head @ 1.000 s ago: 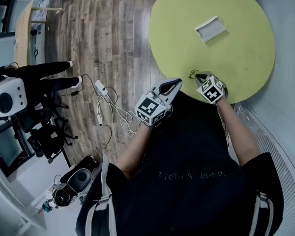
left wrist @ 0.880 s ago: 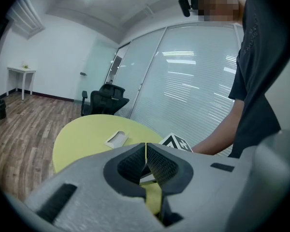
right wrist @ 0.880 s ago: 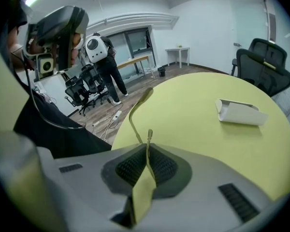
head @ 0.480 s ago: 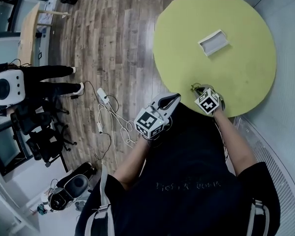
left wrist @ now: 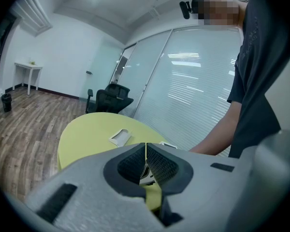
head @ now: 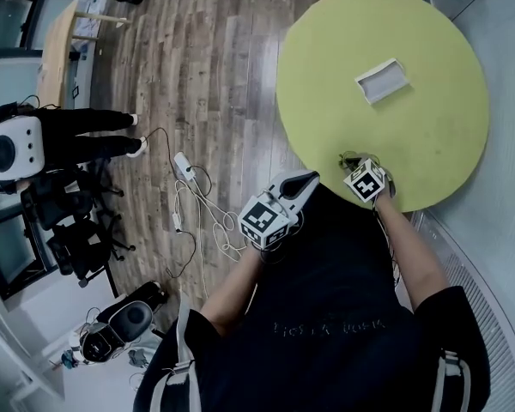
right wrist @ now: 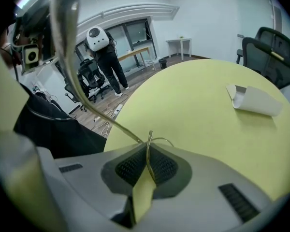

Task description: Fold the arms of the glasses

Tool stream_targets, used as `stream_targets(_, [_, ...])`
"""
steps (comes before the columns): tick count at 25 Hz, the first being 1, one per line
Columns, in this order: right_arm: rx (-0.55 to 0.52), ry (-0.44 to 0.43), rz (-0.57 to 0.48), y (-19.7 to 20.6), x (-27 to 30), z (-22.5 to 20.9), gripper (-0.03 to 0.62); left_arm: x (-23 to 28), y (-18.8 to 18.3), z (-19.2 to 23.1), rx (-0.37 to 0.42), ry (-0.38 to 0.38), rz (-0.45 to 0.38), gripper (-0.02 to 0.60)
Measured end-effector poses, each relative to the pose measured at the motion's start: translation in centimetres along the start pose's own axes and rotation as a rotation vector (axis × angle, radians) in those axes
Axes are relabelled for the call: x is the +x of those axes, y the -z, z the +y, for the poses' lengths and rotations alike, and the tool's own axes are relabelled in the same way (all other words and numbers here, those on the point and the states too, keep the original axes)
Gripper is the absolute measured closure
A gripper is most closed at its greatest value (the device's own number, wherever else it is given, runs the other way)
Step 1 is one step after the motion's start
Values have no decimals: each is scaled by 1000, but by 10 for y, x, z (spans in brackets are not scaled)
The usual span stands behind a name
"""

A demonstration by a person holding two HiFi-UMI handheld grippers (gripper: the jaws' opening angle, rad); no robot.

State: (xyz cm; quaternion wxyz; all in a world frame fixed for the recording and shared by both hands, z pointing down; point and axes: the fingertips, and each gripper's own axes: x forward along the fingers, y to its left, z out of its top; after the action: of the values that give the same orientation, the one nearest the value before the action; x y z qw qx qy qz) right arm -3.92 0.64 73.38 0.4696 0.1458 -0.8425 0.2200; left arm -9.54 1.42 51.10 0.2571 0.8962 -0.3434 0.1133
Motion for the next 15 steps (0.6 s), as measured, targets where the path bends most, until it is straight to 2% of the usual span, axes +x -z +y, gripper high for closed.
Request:
stream_targets(10, [-3, 18, 14, -1, -1, -5, 562, 1, -10, -3, 12, 10, 8, 561])
stream_targets(15, [-5, 39, -81, -15, -5, -3, 560, -2, -5, -1, 21, 14, 9, 561])
